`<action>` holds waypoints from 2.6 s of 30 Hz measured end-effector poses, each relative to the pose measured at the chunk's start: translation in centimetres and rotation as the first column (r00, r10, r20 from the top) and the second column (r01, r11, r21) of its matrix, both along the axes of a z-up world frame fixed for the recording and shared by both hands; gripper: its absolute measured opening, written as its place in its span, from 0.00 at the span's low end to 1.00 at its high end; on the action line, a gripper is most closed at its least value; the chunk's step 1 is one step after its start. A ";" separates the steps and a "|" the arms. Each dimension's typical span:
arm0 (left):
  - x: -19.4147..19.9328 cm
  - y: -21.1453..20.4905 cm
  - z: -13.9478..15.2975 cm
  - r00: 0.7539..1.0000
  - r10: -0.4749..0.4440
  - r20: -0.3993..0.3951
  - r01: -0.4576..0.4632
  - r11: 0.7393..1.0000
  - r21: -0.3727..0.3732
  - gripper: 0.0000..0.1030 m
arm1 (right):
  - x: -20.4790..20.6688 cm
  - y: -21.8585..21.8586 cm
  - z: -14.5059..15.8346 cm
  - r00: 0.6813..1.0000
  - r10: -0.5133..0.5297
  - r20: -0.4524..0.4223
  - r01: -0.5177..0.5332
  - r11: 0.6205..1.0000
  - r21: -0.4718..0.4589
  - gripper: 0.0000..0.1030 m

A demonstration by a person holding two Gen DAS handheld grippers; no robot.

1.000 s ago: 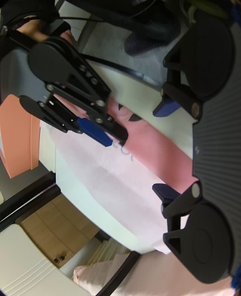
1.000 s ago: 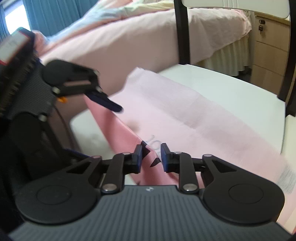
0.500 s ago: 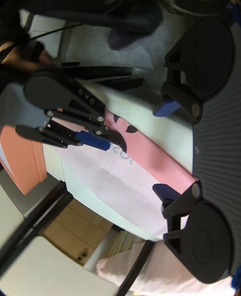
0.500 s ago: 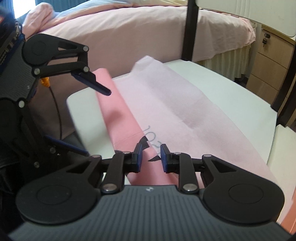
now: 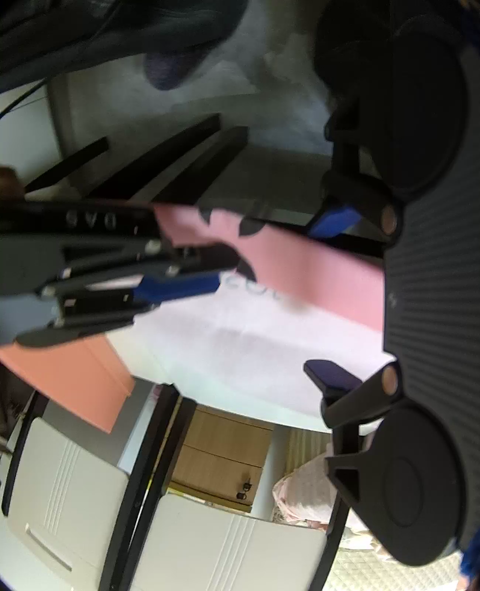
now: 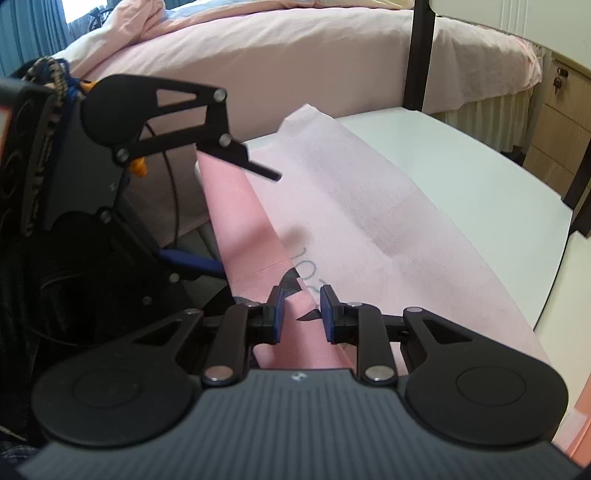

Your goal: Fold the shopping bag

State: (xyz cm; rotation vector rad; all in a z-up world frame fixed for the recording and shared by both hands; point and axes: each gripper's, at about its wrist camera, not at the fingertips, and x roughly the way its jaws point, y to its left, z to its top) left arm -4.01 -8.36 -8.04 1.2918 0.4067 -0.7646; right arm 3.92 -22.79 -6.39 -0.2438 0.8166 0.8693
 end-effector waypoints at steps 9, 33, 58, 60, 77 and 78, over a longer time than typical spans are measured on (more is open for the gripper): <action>-1.7 -0.7 -1.3 0.996 -0.087 0.024 0.087 0.996 0.005 0.57 | -0.2 -1.0 0.0 1.000 -0.002 -0.024 0.002 1.000 0.022 0.24; 5.8 0.4 4.2 0.879 0.068 -0.471 -0.158 0.975 -0.154 0.16 | -2.5 -1.7 4.2 0.973 -0.001 0.230 -0.025 0.994 0.111 0.22; 11.3 2.2 4.9 0.826 0.003 -0.564 -0.086 0.989 -0.120 0.48 | 4.1 -0.9 2.3 0.997 -0.009 -0.071 0.017 0.993 0.114 0.14; 11.3 2.7 4.6 0.826 0.006 -0.563 -0.086 0.990 -0.115 0.50 | 4.8 -1.0 2.5 0.993 -0.003 -0.118 0.018 0.992 0.124 0.13; 16.0 5.3 4.8 0.632 0.028 -0.774 -0.256 0.951 -0.174 0.16 | 2.3 1.7 2.5 0.997 -0.069 0.024 0.067 0.996 0.054 0.20; 16.2 5.2 4.6 0.632 0.035 -0.774 -0.258 0.952 -0.167 0.17 | 2.2 1.7 2.4 0.997 -0.068 0.036 0.066 0.996 0.060 0.20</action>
